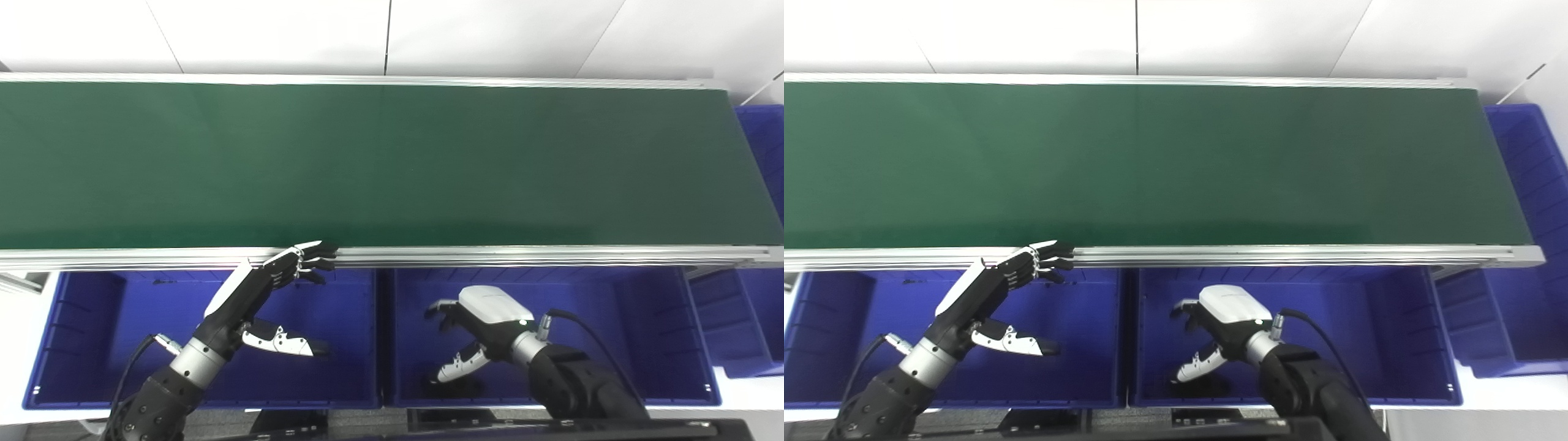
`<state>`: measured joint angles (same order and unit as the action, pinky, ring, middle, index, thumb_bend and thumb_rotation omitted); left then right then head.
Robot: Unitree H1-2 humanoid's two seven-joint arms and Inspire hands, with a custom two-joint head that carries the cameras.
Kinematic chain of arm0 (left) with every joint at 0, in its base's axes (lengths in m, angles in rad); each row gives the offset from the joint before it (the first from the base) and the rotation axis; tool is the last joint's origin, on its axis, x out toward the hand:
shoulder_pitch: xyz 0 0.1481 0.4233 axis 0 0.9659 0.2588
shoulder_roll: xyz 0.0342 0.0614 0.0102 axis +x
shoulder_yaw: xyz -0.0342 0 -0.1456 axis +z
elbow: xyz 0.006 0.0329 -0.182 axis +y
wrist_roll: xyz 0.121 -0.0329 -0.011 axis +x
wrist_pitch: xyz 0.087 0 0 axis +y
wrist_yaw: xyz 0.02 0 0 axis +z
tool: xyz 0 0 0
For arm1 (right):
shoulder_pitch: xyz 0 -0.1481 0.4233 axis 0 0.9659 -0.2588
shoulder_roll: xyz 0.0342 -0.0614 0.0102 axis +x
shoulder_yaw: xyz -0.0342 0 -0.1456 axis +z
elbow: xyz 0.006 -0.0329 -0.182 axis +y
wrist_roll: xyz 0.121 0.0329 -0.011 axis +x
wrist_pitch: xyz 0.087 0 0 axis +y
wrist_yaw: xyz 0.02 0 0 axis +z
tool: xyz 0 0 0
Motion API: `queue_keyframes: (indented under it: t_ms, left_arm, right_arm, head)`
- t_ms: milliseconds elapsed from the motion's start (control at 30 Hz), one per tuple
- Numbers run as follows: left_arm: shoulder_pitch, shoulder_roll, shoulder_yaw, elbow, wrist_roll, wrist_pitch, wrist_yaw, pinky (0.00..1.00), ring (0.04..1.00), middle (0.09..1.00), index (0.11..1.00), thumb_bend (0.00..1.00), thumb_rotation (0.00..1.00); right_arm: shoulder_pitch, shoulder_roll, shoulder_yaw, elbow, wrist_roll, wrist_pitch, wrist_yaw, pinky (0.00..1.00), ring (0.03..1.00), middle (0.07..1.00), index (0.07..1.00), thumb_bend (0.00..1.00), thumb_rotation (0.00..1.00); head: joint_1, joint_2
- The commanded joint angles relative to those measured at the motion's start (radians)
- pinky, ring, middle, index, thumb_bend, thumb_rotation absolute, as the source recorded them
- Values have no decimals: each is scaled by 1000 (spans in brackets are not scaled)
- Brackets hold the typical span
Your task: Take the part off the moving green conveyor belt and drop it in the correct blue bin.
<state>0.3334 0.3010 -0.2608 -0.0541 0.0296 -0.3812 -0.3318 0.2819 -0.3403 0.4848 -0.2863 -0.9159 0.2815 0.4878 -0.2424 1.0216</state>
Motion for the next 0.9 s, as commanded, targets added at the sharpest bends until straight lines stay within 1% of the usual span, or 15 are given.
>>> queue_keyframes:
  t_ms: [0,33,100,167,233,300,333,400,433,533,567,633,733,767,867]
  left_arm:
    - [4,4,6,-35,-3,-14,1,690,772,832,827,850,214]
    - [5,5,7,-36,-3,-16,1,688,772,833,827,849,214]
    - [5,7,8,-34,-7,-21,-1,687,772,832,827,849,214]
    - [3,9,8,-27,-15,-24,-6,696,776,835,827,849,216]
    - [2,11,10,-24,-17,-23,-8,691,776,834,826,853,223]
    - [3,13,11,-28,-12,-16,-10,694,778,835,828,855,233]
    - [4,14,12,-30,-12,-15,-10,696,776,834,828,857,236]
    - [4,13,12,-25,-13,-20,-11,695,774,833,827,859,233]
    - [4,12,13,-25,-10,-21,-11,695,773,833,827,857,228]
    - [6,12,12,-23,-3,-22,-11,697,772,833,829,855,219]
    - [7,11,12,-22,0,-21,-11,698,771,832,829,855,219]
    - [9,9,11,-22,9,-22,-8,698,769,833,830,856,225]
    - [13,2,9,-21,10,-19,-5,695,767,834,832,859,224]
    - [15,0,9,-21,8,-17,-5,696,768,834,835,861,223]
    - [20,-11,6,-18,18,-15,2,693,771,836,840,863,224]
  right_arm:
    - [62,11,-35,-57,53,-51,-92,894,897,924,911,803,1000]
    - [83,16,-52,-65,88,-82,-136,838,869,899,886,780,987]
    - [111,26,-77,-64,140,-142,-216,814,858,889,876,768,978]
    - [142,41,-109,-48,202,-219,-310,709,797,840,828,739,907]
    - [170,58,-141,-41,273,-269,-364,665,764,810,810,732,879]
    - [193,77,-167,-35,347,-314,-398,654,738,779,788,716,788]
    - [202,85,-176,-35,379,-324,-402,653,733,772,781,714,739]
    - [212,96,-185,-33,423,-336,-407,647,731,769,778,716,700]
    - [215,101,-186,-29,436,-345,-412,625,718,763,774,721,638]
    - [218,108,-183,-21,459,-361,-412,595,703,759,772,737,540]
    - [218,109,-183,-19,467,-361,-408,586,698,759,773,745,526]
    - [216,111,-184,-10,486,-367,-405,577,685,757,780,793,502]
    - [215,110,-187,8,521,-393,-407,584,684,755,787,812,471]
    - [215,109,-188,13,529,-401,-408,583,682,754,791,820,455]
    - [212,109,-198,52,580,-464,-414,619,715,780,810,845,402]
  head:
    - [2,1]
    - [4,2]
    - [2,6]
    - [4,2]
    - [12,0]
    - [20,-1]
    - [28,-1]
    - [42,-5]
    - [42,-5]
    - [87,-16]
    - [87,-16]
    - [123,-21]
    - [174,-33]
    - [174,-33]
    - [218,-47]
